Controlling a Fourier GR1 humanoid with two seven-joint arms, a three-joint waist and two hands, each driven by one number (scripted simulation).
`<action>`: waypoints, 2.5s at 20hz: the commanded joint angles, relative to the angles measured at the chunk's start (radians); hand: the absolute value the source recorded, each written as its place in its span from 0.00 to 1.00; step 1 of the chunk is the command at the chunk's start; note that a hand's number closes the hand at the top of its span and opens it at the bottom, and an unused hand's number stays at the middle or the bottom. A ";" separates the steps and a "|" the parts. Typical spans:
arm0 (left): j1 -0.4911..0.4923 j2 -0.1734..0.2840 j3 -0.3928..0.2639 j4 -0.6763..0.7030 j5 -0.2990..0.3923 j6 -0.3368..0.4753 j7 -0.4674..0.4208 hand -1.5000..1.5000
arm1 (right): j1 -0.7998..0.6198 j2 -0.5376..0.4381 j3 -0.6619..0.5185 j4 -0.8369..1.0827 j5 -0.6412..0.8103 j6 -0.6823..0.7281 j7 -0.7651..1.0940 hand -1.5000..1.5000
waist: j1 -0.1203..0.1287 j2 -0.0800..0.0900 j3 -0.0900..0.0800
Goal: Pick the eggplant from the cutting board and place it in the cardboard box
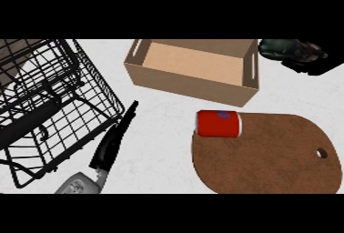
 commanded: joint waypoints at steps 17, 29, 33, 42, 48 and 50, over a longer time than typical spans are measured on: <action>0.012 0.112 0.156 -0.048 0.019 0.065 0.019 0.50 | -0.341 0.423 0.162 0.434 0.235 -0.062 0.099 1.00 | -0.023 -0.011 0.005; 0.048 0.115 0.142 -0.042 0.003 0.078 0.005 0.50 | -0.341 0.632 0.132 0.641 0.247 -0.162 0.099 0.00 | -0.044 -0.011 0.006; 0.020 0.129 0.155 -0.038 0.011 0.058 -0.002 0.50 | -0.348 0.622 0.011 0.689 0.146 -0.181 0.080 0.00 | -0.030 -0.001 0.007; 0.028 0.125 0.129 -0.052 0.000 0.065 0.006 0.50 | -0.411 0.528 -0.256 0.777 -0.100 -0.071 0.133 0.00 | -0.022 0.001 0.008; -0.001 0.108 0.128 -0.047 0.000 0.067 0.011 0.50 | -0.422 0.387 -0.336 0.844 -0.154 -0.086 0.168 0.00 | -0.014 0.013 0.008; 0.022 0.115 0.111 -0.036 -0.005 0.056 -0.009 0.50 | -0.431 0.351 -0.344 0.860 -0.156 -0.100 0.181 0.00 | 0.009 0.023 0.008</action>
